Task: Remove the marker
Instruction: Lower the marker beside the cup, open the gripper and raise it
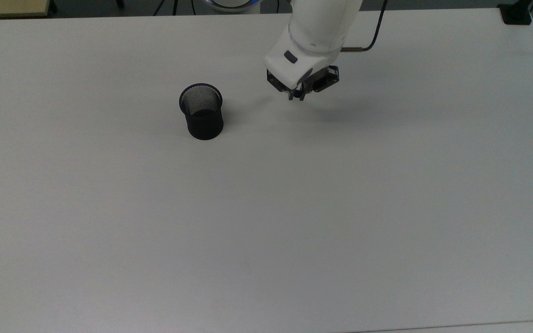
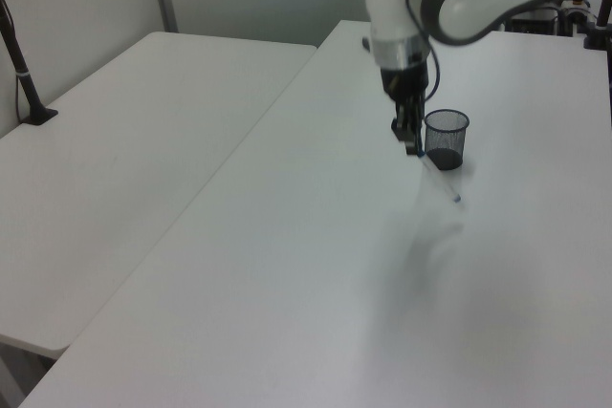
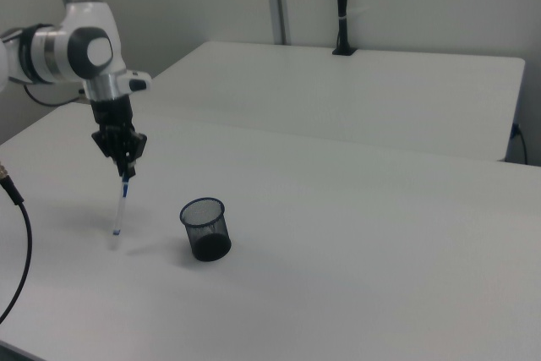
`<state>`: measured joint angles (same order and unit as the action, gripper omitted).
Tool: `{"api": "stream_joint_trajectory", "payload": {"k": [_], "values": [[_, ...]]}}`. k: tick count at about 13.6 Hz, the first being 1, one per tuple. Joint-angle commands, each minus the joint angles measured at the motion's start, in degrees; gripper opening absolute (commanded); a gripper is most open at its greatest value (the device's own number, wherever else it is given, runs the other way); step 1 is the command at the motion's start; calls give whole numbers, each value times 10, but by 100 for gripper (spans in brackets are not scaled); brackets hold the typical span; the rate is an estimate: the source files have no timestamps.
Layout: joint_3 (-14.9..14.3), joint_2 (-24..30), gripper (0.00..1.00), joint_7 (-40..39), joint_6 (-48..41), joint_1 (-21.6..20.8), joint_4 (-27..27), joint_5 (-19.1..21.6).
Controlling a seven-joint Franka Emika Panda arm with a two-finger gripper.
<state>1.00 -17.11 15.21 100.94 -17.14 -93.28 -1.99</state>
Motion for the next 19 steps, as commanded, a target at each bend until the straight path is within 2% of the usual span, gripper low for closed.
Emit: {"api": "stream_joint_trajectory", "payload": {"k": [1,3,6,7,9,13,17,19], "values": [[-6,-38,18,6,-2,-9,6,25],[-6,-54,22,6,7,-6,11,24],[-11,-56,35,6,43,-1,6,19],[-13,-55,67,6,50,0,9,18],[-15,-32,99,6,42,5,11,7],[-19,43,100,5,-5,6,7,-57],[-16,104,100,2,-36,15,5,-61],[-13,130,100,-5,-41,35,0,-62]]}}
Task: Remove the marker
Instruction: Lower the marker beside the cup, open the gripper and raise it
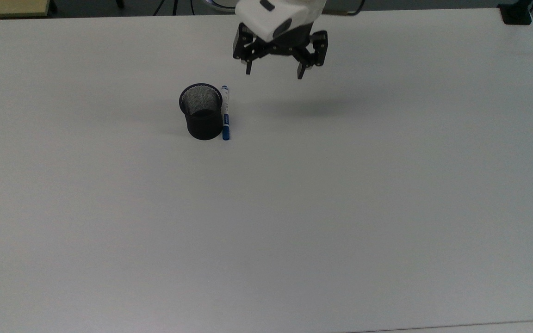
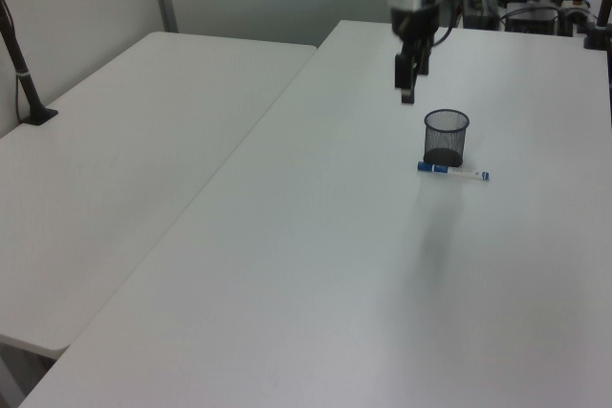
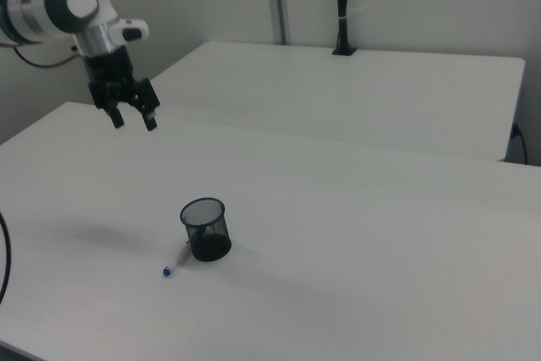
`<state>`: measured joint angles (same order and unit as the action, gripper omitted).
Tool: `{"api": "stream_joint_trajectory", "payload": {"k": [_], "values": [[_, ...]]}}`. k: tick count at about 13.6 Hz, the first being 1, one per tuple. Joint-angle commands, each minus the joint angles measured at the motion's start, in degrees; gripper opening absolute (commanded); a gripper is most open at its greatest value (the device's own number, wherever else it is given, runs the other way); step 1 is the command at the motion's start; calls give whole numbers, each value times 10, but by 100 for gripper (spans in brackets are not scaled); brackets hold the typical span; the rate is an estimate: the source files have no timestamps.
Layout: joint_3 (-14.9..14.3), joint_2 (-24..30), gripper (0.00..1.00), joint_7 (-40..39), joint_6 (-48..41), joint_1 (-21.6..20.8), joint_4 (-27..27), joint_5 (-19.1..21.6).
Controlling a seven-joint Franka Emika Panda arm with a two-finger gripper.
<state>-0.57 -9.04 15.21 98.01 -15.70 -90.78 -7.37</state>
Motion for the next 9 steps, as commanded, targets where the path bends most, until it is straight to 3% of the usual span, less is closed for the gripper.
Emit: {"api": "stream_joint_trajectory", "payload": {"k": [1,3,6,9], "values": [[7,65,100,-23,-12,42,-27,-8],[7,82,100,-51,-18,57,-38,-7],[38,83,100,-58,-38,108,-39,-7],[37,81,100,-58,-37,110,-35,-7]]}}
